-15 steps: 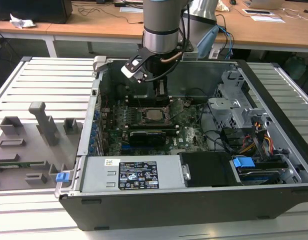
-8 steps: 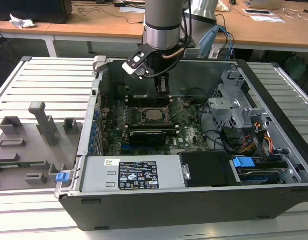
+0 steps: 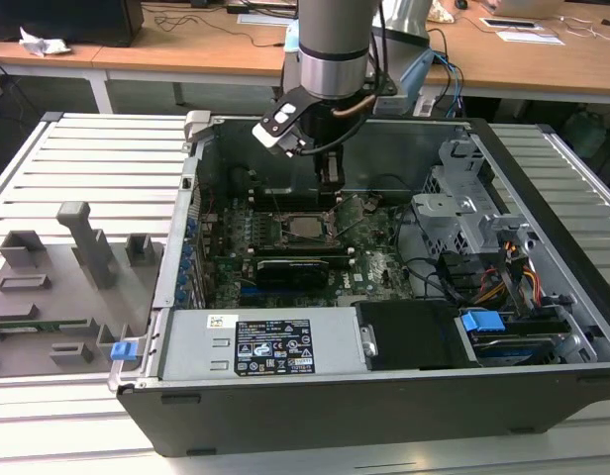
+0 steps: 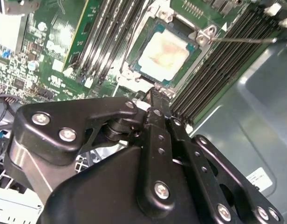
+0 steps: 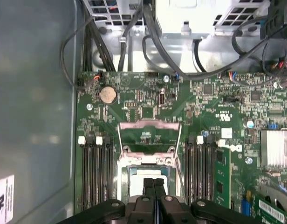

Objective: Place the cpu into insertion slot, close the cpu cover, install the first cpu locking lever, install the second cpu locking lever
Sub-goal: 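Close the cpu cover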

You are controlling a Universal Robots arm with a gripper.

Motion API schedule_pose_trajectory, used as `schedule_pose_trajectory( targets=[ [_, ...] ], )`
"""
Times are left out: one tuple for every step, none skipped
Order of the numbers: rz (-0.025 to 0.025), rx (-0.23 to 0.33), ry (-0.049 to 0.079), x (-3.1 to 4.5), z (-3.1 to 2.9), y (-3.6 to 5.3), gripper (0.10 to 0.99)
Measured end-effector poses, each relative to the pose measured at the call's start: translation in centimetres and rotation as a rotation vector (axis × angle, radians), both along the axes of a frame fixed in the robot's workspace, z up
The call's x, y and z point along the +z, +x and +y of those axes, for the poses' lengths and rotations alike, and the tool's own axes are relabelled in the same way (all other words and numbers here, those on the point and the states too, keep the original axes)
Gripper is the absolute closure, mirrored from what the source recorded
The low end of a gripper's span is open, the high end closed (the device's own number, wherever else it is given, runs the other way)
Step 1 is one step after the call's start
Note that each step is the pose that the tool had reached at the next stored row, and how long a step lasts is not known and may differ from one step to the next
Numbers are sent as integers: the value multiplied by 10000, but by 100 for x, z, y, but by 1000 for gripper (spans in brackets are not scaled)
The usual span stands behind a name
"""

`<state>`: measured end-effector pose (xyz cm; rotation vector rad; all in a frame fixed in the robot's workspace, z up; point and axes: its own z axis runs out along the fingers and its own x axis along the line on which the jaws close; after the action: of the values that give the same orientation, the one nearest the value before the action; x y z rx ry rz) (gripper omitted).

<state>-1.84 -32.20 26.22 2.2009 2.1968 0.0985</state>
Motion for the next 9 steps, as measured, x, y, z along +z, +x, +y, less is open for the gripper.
schedule_pose_trajectory(
  targets=[
    [2,2,1,0,0,25,980],
    [4,2,0,0,-1,51,980],
    [5,2,-1,0,0,65,980],
    [5,1,0,0,0,84,980],
    [5,0,0,0,0,96,980],
    [5,2,0,0,0,116,980],
    [6,2,0,0,0,130,980],
    [6,3,0,0,0,137,980],
    [7,2,-2,2,0,139,980]
  ],
)
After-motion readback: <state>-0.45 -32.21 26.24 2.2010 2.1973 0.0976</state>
